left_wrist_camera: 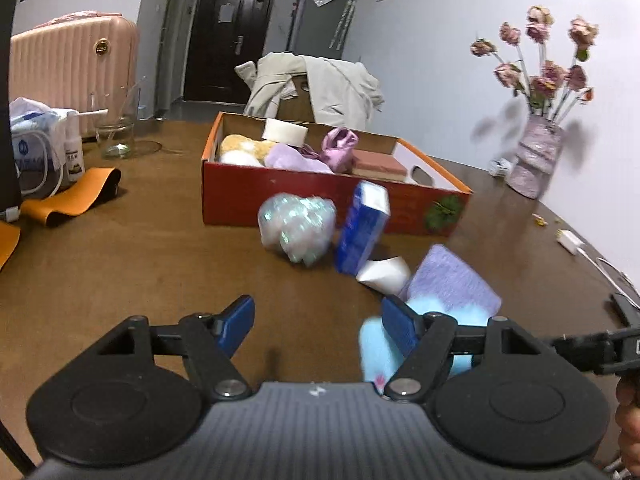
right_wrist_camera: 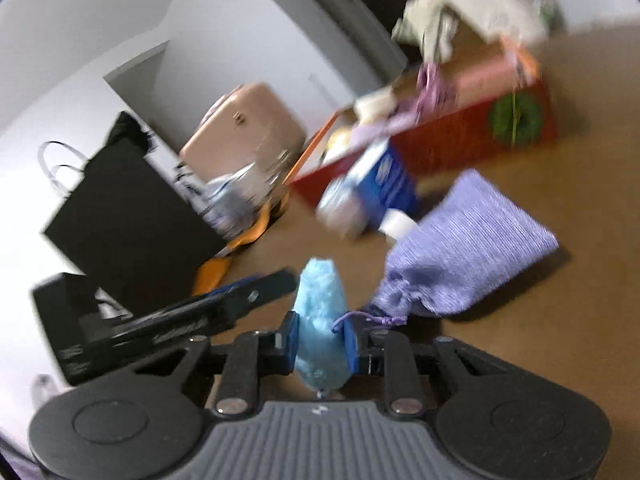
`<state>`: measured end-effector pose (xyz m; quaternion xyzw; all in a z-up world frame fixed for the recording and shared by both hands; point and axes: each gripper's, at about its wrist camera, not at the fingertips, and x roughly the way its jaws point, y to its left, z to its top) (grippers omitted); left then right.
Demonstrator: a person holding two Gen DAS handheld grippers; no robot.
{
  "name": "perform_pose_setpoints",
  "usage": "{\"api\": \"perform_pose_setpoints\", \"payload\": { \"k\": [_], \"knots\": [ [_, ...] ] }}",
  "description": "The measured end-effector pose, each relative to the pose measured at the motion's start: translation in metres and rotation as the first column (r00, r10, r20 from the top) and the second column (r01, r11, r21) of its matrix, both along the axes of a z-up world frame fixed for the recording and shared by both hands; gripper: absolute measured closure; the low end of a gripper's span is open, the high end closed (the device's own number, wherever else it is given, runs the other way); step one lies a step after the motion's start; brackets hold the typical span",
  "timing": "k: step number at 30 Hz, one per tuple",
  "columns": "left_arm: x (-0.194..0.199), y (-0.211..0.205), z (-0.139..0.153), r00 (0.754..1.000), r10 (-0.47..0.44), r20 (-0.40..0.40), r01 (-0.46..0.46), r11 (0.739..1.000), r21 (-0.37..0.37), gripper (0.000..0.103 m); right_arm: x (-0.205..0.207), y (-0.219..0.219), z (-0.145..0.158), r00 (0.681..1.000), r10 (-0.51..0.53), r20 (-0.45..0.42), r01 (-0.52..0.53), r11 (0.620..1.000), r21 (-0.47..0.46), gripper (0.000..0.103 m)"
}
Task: Organize soft objects
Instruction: 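Close the right tool on the blue fluffy plush while the left tool grips it too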
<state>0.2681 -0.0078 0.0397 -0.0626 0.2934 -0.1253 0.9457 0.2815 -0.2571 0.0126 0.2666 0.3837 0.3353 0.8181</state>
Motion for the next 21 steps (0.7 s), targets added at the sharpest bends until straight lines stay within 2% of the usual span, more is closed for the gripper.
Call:
{"api": "perform_pose_setpoints", "payload": {
  "k": [2, 3, 4, 6, 9, 13, 16, 18, 19, 20, 21],
  "knots": [
    [-0.013, 0.003, 0.001, 1.000, -0.012, 0.006, 0.012, 1.000, -0.005, 0.030, -0.014, 0.000, -0.001, 0.999, -0.037, -0.002, 0.036, 0.999, -0.039, 0.063],
    [-0.020, 0.005, 0.000, 1.000, -0.008, 0.007, 0.008, 1.000, -0.002, 0.030, -0.022, -0.001, 0.000, 0.997, -0.077, 0.020, 0.079, 0.992, -0.095, 0.044],
    [-0.024, 0.008, 0.000, 1.000, 0.000, 0.003, 0.000, 1.000, 0.000, 0.030, -0.029, -0.001, 0.003, 0.993, -0.107, 0.046, 0.112, 0.984, -0.138, 0.041],
    [-0.034, 0.014, -0.001, 1.000, 0.011, -0.007, -0.011, 1.000, -0.009, 0.030, -0.043, -0.003, 0.011, 0.980, -0.159, 0.118, 0.179, 0.966, -0.189, 0.041],
    [-0.044, 0.017, -0.002, 0.999, -0.010, -0.033, 0.008, 0.998, -0.062, 0.030, -0.055, -0.006, 0.021, 0.971, -0.159, 0.178, 0.192, 0.963, -0.188, 0.042],
    [-0.054, 0.010, -0.003, 0.997, -0.080, -0.019, 0.077, 0.989, -0.128, 0.030, -0.060, 0.006, 0.022, 0.970, -0.137, 0.200, 0.185, 0.951, -0.249, 0.044],
    [-0.052, 0.001, -0.011, 0.994, -0.105, -0.026, 0.100, 0.983, -0.154, 0.032, -0.067, 0.017, 0.015, 0.979, -0.116, 0.166, 0.156, 0.956, -0.250, 0.050],
    [-0.051, -0.002, -0.017, 0.990, -0.132, -0.042, 0.122, 0.975, -0.185, 0.044, -0.072, 0.023, 0.013, 0.980, -0.113, 0.162, 0.152, 0.955, -0.254, 0.055],
    [-0.050, -0.003, -0.020, 0.987, -0.152, -0.053, 0.138, 0.969, -0.207, 0.056, -0.074, 0.024, 0.010, 0.981, -0.110, 0.159, 0.146, 0.960, -0.239, 0.063],
    [-0.050, -0.002, -0.023, 0.982, -0.175, -0.067, 0.155, 0.959, -0.237, 0.063, -0.076, 0.024, 0.008, 0.981, -0.116, 0.154, 0.147, 0.966, -0.213, 0.067],
    [-0.050, -0.002, -0.025, 0.981, -0.179, -0.076, 0.155, 0.955, -0.254, 0.064, -0.076, 0.024, 0.006, 0.980, -0.132, 0.149, 0.161, 0.965, -0.206, 0.069]
  ]
}}
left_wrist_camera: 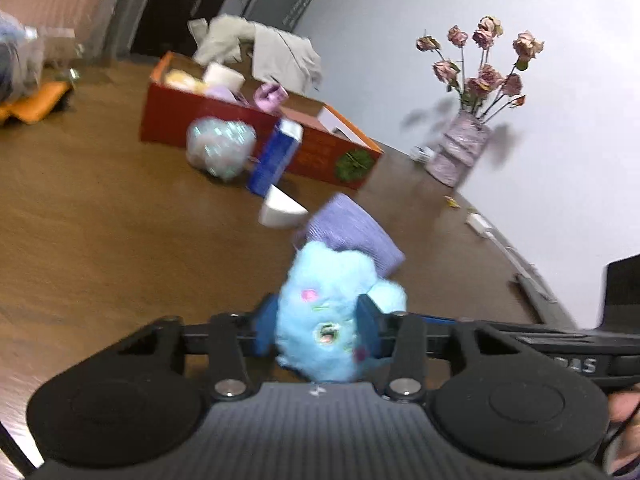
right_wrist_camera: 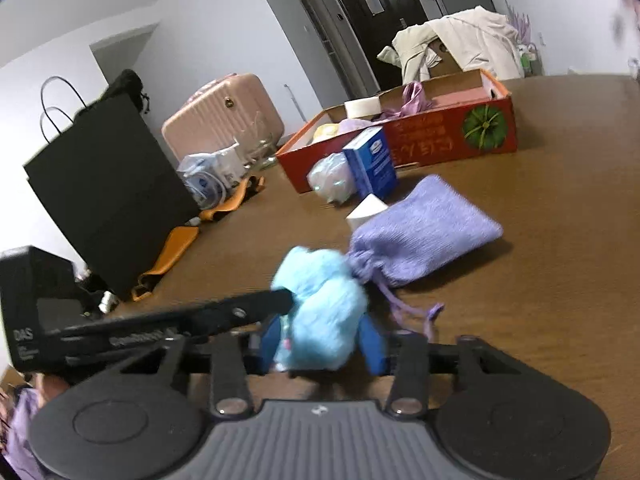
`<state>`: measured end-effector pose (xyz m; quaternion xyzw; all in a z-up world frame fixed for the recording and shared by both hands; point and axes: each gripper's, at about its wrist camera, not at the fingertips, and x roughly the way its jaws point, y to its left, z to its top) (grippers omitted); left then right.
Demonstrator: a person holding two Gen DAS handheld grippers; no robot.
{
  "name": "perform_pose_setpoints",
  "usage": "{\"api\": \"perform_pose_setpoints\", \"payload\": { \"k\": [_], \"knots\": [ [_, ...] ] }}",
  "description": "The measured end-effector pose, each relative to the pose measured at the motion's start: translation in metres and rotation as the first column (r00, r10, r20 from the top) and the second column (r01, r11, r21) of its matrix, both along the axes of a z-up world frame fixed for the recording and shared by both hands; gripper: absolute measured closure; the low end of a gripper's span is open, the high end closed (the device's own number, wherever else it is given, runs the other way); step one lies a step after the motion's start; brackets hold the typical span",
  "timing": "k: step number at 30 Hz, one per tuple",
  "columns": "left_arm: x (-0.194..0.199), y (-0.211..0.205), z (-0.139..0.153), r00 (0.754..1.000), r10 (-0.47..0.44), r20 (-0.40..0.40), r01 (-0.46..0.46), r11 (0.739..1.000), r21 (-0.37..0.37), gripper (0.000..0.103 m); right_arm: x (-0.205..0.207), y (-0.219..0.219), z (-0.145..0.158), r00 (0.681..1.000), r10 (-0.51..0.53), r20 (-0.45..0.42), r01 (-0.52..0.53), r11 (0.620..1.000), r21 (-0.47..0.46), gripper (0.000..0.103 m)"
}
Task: Organize soft objects
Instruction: 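Close the right tool on the blue fluffy plush while the left tool grips it too, then lift the blue plush with both tools and lower it into the box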
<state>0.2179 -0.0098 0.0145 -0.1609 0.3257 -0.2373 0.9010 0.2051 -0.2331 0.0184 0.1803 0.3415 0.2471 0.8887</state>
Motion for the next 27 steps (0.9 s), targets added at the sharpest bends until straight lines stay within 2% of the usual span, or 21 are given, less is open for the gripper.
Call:
{"api": "perform_pose_setpoints", "payload": {
  "k": [3, 5, 8, 10, 13, 16, 18, 20, 22, 23, 26, 27],
  "knots": [
    [-0.005, 0.001, 0.001, 1.000, 0.008, 0.009, -0.008, 1.000, -0.004, 0.071, -0.002, 0.003, -0.003, 0.999, -0.032, 0.004, 0.032, 0.999, -0.035, 0.076],
    [-0.011, 0.005, 0.006, 1.000, 0.001, 0.007, 0.000, 1.000, -0.020, 0.075, -0.004, 0.003, -0.002, 1.000, -0.019, -0.005, 0.019, 1.000, -0.011, 0.076],
    [-0.026, 0.012, 0.017, 0.999, 0.003, 0.032, -0.002, 1.000, -0.021, 0.075, -0.016, 0.005, 0.005, 0.999, 0.039, 0.023, -0.039, 0.999, 0.004, 0.076],
    [-0.032, 0.016, 0.016, 1.000, -0.004, 0.016, 0.004, 1.000, 0.002, 0.075, -0.019, 0.008, 0.006, 0.998, 0.053, 0.023, -0.053, 0.999, -0.005, 0.076],
    [-0.038, 0.020, 0.010, 0.999, 0.034, 0.012, -0.034, 0.999, 0.041, 0.065, -0.017, 0.013, 0.002, 0.999, 0.037, 0.007, -0.037, 0.999, -0.040, 0.074],
    [-0.039, 0.023, 0.006, 1.000, 0.025, 0.005, -0.025, 0.999, 0.024, 0.058, -0.013, 0.016, -0.003, 0.999, 0.042, -0.024, -0.043, 0.999, -0.030, 0.069],
    [-0.038, 0.023, 0.006, 1.000, 0.012, -0.001, -0.012, 1.000, 0.026, 0.049, -0.013, 0.018, -0.005, 0.999, 0.036, -0.033, -0.037, 0.998, -0.041, 0.065],
    [-0.037, 0.023, 0.005, 1.000, -0.001, -0.015, 0.001, 0.999, 0.033, 0.049, -0.012, 0.017, -0.008, 0.999, 0.033, -0.044, -0.034, 0.999, -0.034, 0.062],
    [-0.037, 0.022, 0.001, 0.999, -0.035, -0.028, 0.036, 0.999, 0.024, 0.051, -0.009, 0.013, -0.013, 0.997, 0.034, -0.065, -0.034, 0.999, -0.002, 0.062],
    [-0.036, 0.021, -0.002, 0.997, -0.065, -0.036, 0.065, 0.998, 0.009, 0.061, -0.007, 0.013, -0.015, 0.997, 0.037, -0.075, -0.036, 0.999, 0.016, 0.062],
    [-0.038, 0.016, -0.004, 0.997, -0.077, -0.018, 0.077, 0.997, 0.012, 0.062, -0.005, 0.011, -0.016, 0.996, 0.030, -0.082, -0.027, 0.999, 0.030, 0.065],
    [-0.037, 0.016, -0.004, 0.997, -0.076, -0.019, 0.076, 0.997, 0.004, 0.065, -0.003, 0.010, -0.015, 0.996, 0.022, -0.082, -0.019, 0.999, 0.034, 0.068]
  ]
}}
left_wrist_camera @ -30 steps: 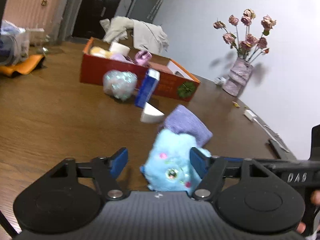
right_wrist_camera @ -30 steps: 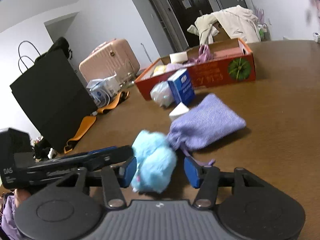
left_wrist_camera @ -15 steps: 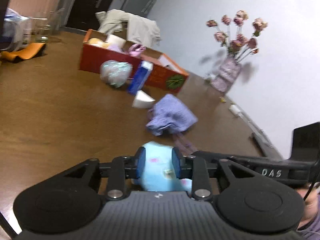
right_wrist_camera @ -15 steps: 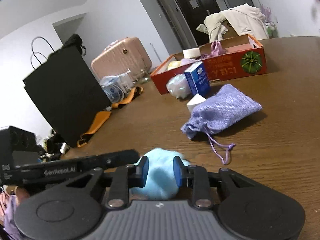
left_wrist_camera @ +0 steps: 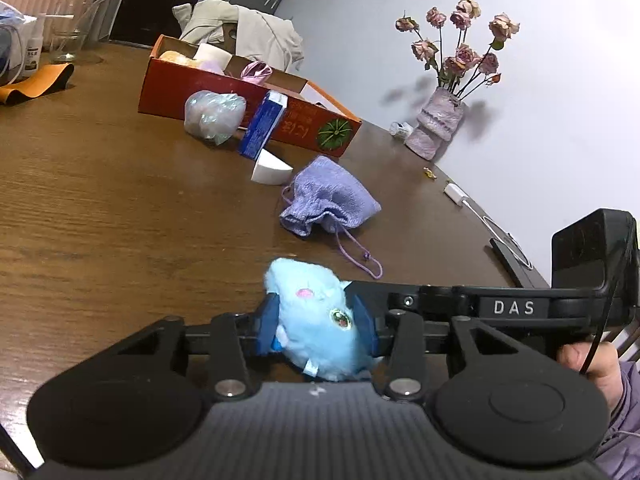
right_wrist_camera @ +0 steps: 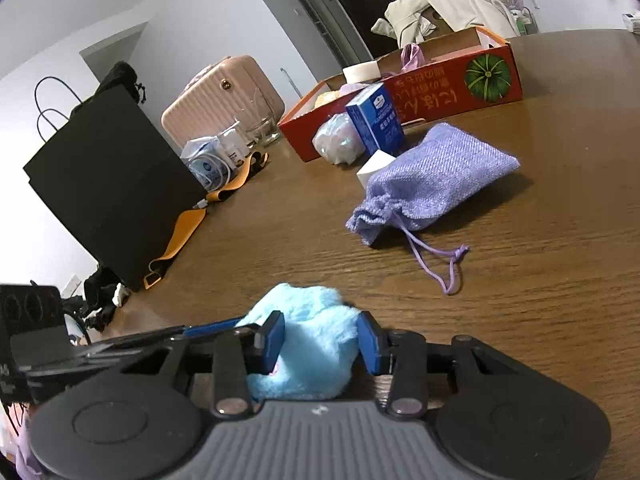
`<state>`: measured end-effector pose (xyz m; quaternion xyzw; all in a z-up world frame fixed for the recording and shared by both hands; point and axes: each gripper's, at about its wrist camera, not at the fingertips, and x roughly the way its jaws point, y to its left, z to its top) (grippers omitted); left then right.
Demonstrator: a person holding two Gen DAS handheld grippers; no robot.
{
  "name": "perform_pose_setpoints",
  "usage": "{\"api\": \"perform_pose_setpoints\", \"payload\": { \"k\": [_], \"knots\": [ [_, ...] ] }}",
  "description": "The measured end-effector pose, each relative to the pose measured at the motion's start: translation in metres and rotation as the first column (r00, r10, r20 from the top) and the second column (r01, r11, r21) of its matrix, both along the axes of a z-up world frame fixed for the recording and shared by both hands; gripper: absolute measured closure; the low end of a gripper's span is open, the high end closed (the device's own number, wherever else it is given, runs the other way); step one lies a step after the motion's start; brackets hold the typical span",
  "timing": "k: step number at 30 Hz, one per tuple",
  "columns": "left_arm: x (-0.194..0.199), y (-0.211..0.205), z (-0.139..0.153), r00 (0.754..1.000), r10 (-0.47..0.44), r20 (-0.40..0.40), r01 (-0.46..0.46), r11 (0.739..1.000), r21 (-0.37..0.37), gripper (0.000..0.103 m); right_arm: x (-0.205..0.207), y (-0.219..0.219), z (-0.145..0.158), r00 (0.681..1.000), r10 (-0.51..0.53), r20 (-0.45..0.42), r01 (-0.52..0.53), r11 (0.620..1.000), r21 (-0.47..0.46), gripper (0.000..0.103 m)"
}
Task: Organize soft objects
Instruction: 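Lift the blue plush with both tools and lower it into the box, then open both tools to release the plush and pull back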
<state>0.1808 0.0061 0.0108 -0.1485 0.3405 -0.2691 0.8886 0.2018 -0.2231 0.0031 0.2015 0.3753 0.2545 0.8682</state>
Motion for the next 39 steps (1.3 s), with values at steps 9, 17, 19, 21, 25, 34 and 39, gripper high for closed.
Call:
{"api": "perform_pose_setpoints", "payload": {
  "k": [9, 17, 19, 21, 25, 34, 39],
  "knots": [
    [0.063, -0.012, 0.070, 0.991, 0.001, 0.134, 0.016, 0.992, -0.124, 0.071, 0.049, -0.032, 0.071, 0.980, -0.071, 0.186, 0.064, 0.997, 0.043, 0.072],
    [0.234, -0.060, 0.112, 0.989, -0.065, 0.136, 0.079, 0.992, -0.097, 0.071, 0.195, -0.074, 0.110, 0.971, -0.106, 0.214, 0.113, 0.993, -0.021, 0.072],
    [0.273, -0.069, 0.106, 0.994, -0.062, 0.091, 0.072, 0.991, -0.111, 0.071, 0.233, -0.084, 0.104, 0.978, -0.120, 0.170, 0.126, 0.992, -0.025, 0.072],
    [0.304, -0.076, 0.096, 0.997, -0.057, 0.043, 0.061, 0.992, -0.113, 0.071, 0.263, -0.089, 0.095, 0.982, -0.129, 0.139, 0.137, 0.989, -0.049, 0.072],
    [0.347, -0.090, 0.063, 0.997, -0.054, -0.051, 0.050, 0.996, -0.080, 0.071, 0.302, -0.088, 0.075, 0.986, -0.132, 0.105, 0.148, 0.975, -0.165, 0.072],
    [0.372, -0.112, 0.027, 0.985, -0.086, -0.153, 0.084, 0.996, -0.021, 0.072, 0.317, -0.066, 0.051, 0.986, -0.112, 0.123, 0.154, 0.892, -0.425, 0.072],
    [0.358, -0.100, 0.049, 0.991, -0.079, -0.112, 0.079, 0.997, -0.002, 0.070, 0.304, -0.067, 0.069, 0.982, -0.089, 0.164, 0.151, 0.895, -0.420, 0.063]
  ]
}}
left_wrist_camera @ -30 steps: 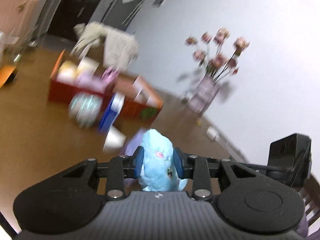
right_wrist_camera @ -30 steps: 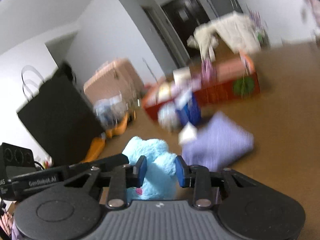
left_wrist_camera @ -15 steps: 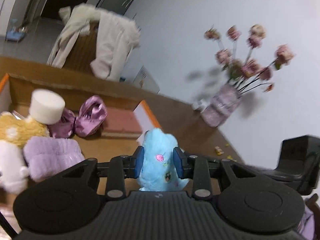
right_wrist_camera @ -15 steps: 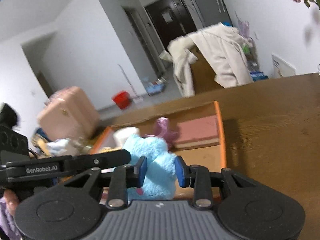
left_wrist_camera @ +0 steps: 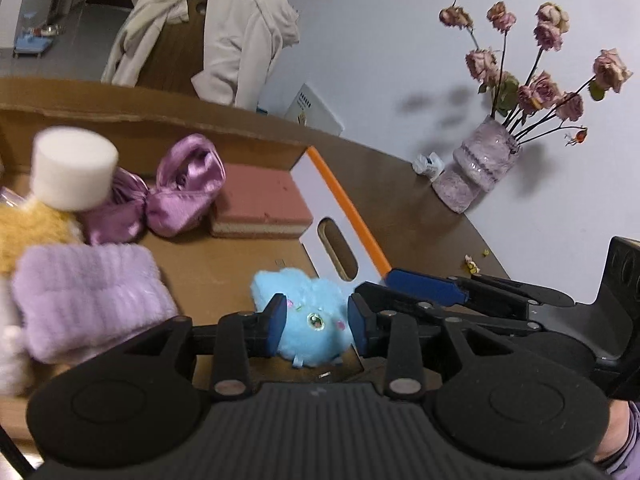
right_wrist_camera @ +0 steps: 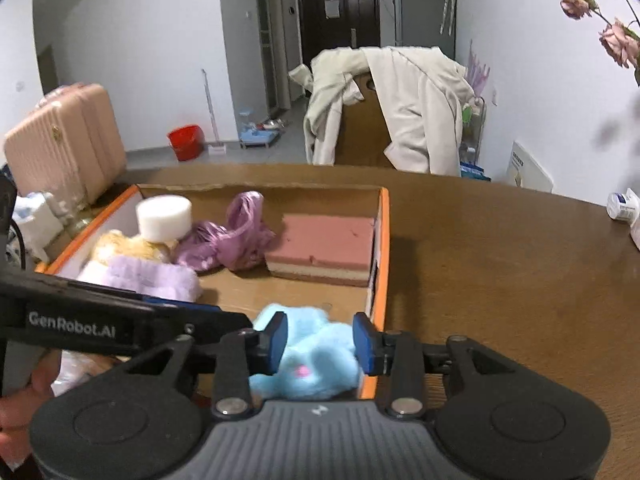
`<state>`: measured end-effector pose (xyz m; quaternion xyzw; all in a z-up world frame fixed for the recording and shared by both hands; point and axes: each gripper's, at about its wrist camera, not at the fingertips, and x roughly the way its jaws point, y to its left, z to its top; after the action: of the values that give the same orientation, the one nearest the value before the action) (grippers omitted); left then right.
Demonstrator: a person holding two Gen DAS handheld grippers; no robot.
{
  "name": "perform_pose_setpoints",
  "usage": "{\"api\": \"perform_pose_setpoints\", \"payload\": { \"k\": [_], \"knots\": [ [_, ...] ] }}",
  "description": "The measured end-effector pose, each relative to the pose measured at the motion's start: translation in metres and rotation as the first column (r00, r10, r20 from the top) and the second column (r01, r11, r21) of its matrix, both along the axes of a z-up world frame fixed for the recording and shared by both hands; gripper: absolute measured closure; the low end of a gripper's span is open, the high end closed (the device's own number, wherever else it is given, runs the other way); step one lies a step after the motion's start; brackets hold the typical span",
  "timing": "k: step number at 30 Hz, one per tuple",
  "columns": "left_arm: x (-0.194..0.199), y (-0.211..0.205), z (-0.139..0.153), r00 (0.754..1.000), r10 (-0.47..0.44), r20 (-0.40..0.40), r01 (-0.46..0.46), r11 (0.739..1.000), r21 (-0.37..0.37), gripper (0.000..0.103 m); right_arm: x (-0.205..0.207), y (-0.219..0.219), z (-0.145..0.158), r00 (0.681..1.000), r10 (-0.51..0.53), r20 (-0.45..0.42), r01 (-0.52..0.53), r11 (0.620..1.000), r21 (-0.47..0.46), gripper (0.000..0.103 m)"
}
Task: Organize soft objects
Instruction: 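Open both tools to release the plush and pull back, then close the left tool on the lavender drawstring pouch while the right tool grips it too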
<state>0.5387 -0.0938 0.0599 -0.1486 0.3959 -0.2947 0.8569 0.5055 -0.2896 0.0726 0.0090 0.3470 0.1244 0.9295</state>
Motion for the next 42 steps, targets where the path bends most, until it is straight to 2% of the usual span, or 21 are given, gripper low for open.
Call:
{"api": "perform_pose_setpoints", "payload": {
  "k": [6, 10, 13, 15, 19, 23, 26, 30, 34, 37, 42],
  "knots": [
    [-0.047, 0.029, 0.051, 0.990, 0.046, 0.136, -0.055, 0.997, 0.061, 0.063, -0.040, -0.004, 0.044, 0.996, 0.039, 0.079, -0.039, 0.999, -0.004, 0.055],
    [-0.093, 0.051, 0.076, 0.969, 0.084, 0.233, -0.119, 0.983, 0.138, 0.051, -0.079, -0.002, 0.070, 0.989, 0.069, 0.128, -0.067, 0.998, -0.019, 0.048],
    [-0.130, 0.063, 0.092, 0.949, 0.099, 0.299, -0.160, 0.970, 0.185, 0.045, -0.106, 0.003, 0.083, 0.983, 0.089, 0.159, -0.086, 0.996, -0.026, 0.045],
    [-0.154, 0.071, 0.099, 0.934, 0.116, 0.338, -0.193, 0.960, 0.205, 0.036, -0.124, 0.006, 0.091, 0.978, 0.099, 0.184, -0.096, 0.995, -0.021, 0.042],
    [-0.214, 0.082, 0.107, 0.882, 0.150, 0.446, -0.275, 0.934, 0.230, 0.026, -0.168, 0.011, 0.096, 0.963, 0.109, 0.246, -0.115, 0.993, 0.012, 0.037],
    [-0.275, 0.087, 0.097, 0.842, 0.165, 0.513, -0.323, 0.917, 0.235, 0.020, -0.212, 0.017, 0.083, 0.955, 0.122, 0.271, -0.132, 0.991, 0.018, 0.031],
    [-0.316, 0.085, 0.086, 0.819, 0.198, 0.539, -0.359, 0.909, 0.211, 0.016, -0.241, 0.022, 0.070, 0.951, 0.120, 0.284, -0.128, 0.992, 0.012, 0.028],
    [-0.360, 0.081, 0.064, 0.807, 0.228, 0.546, -0.384, 0.903, 0.191, 0.015, -0.283, 0.028, 0.050, 0.945, 0.119, 0.306, -0.126, 0.992, 0.004, 0.023],
    [-0.398, 0.074, 0.038, 0.786, 0.243, 0.568, -0.411, 0.892, 0.186, 0.012, -0.319, 0.028, 0.027, 0.945, 0.129, 0.301, -0.147, 0.988, 0.039, 0.021],
    [-0.415, 0.070, 0.020, 0.786, 0.260, 0.561, -0.428, 0.884, 0.190, 0.011, -0.337, 0.024, 0.009, 0.953, 0.117, 0.278, -0.145, 0.986, 0.081, 0.021],
    [-0.417, 0.064, 0.006, 0.809, 0.236, 0.538, -0.404, 0.888, 0.218, 0.008, -0.345, 0.015, -0.013, 0.970, 0.099, 0.224, -0.127, 0.985, 0.117, 0.021]
  ]
}}
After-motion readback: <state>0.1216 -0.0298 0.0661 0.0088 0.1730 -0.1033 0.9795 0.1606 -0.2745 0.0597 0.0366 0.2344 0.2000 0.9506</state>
